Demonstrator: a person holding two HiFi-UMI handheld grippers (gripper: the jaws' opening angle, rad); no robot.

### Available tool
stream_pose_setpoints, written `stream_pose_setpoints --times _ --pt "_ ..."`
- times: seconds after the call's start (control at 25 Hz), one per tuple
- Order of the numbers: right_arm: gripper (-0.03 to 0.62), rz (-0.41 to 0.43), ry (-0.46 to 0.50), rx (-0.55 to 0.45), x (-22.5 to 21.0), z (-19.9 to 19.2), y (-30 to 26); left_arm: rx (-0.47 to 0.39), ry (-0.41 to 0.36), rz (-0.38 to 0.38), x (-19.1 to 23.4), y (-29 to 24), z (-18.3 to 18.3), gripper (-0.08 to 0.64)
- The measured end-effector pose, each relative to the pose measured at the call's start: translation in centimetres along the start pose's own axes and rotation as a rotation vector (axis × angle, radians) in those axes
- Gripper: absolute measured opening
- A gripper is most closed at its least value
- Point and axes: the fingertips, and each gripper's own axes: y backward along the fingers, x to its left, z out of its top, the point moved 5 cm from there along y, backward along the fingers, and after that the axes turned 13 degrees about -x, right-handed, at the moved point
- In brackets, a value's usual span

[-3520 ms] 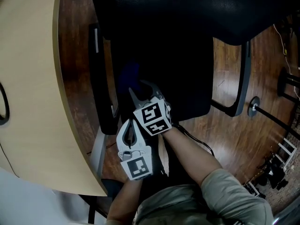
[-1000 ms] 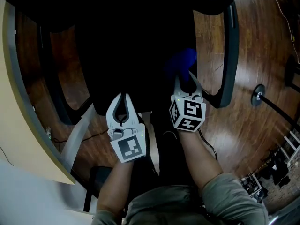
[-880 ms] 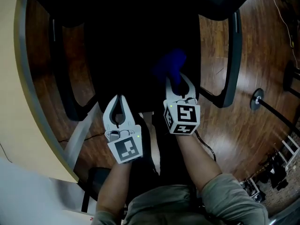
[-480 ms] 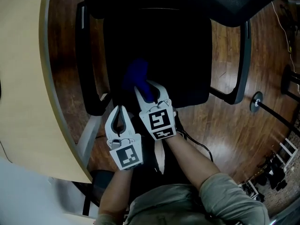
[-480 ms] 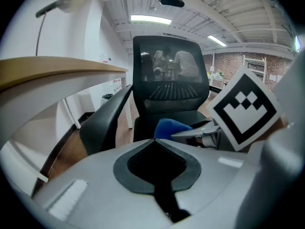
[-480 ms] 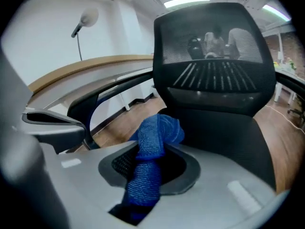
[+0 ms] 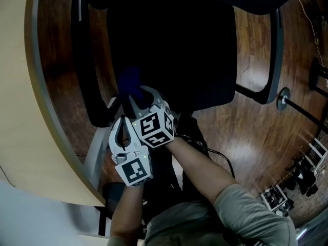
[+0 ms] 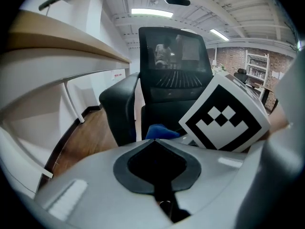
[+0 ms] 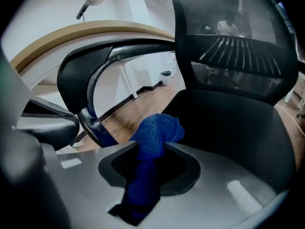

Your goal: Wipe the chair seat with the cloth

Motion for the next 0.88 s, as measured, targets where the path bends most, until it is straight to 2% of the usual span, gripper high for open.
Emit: stream_pose_setpoints --times 0.2,0.4,0.68,0.88 --pt "0.100 -0.074 -0.025 -0.020 -3.5 -1.0 1.9 0.018 -0.006 -0.033 -2.9 -1.0 -1.3 0.005" --pt "0.099 -0.182 -0.054 -0.036 -9.5 -1.4 5.5 0.019 -0.031 -0.092 -7.9 -3.0 -0.6 0.005" --pt "0.098 -0.415 -0.135 -0.050 -17.9 -3.3 12.6 -0.011 -0.081 -0.206 -14.8 -5.3 1.0 0.005" --pt "0.098 -0.555 -0.222 -0.057 -22.2 -4.9 17.6 -0.027 -0.107 -0.278 -19.3 -6.0 2.3 0.005"
